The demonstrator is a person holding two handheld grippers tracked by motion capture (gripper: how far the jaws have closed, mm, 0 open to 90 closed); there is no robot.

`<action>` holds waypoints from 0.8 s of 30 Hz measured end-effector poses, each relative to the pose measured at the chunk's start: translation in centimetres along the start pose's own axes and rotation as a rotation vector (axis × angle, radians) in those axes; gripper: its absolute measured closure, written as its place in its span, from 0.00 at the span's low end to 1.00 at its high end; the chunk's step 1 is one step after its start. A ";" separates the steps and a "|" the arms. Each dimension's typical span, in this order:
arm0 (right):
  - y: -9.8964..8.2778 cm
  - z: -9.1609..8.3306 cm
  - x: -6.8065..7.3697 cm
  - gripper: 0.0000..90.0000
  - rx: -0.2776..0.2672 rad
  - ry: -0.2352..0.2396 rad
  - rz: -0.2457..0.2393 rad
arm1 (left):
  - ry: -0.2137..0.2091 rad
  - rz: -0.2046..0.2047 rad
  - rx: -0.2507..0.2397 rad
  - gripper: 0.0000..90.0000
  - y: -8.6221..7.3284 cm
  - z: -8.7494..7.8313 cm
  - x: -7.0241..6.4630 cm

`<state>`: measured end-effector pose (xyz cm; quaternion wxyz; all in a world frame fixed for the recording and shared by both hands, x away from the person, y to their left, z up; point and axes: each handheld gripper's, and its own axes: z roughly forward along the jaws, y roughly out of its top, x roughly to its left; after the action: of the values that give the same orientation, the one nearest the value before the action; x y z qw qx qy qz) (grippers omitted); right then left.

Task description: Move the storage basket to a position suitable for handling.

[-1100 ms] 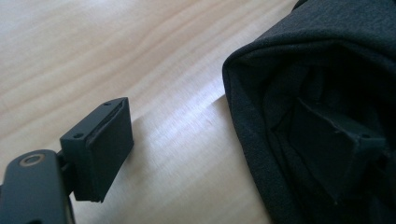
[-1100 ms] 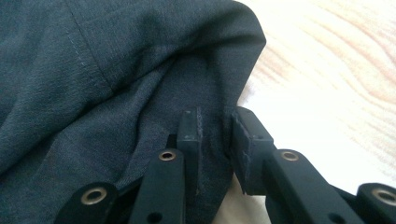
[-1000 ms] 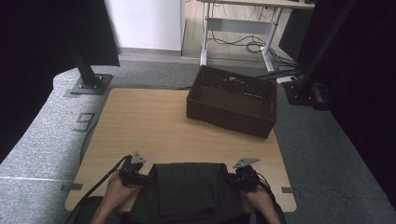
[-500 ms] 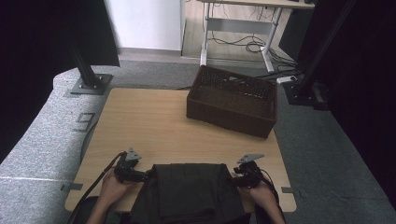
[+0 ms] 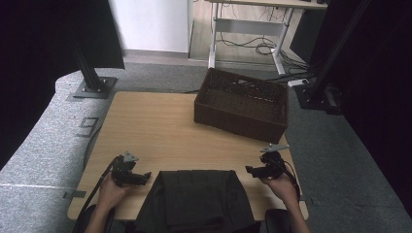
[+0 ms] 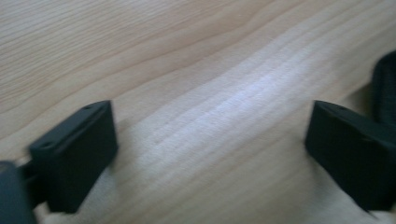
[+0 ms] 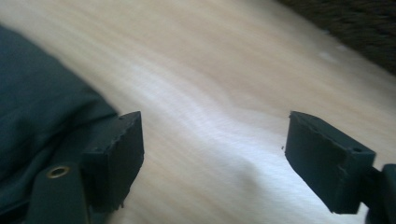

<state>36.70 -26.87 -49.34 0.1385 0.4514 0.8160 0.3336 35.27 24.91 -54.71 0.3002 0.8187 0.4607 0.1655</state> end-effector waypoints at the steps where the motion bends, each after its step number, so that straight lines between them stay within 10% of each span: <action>1: 0.2 -0.2 -0.4 0.21 -0.001 -0.010 0.013 | -0.003 0.005 -0.010 0.00 -0.1 0.0 0.0; 24: 5.0 -3.2 -8.0 0.22 -0.137 -0.217 0.187 | -0.005 0.007 -0.020 0.00 -0.1 0.1 -0.3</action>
<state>42.65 -32.97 -44.25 0.2247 0.5482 0.7259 0.3492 35.14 24.70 -54.89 0.3092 0.8176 0.4554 0.1690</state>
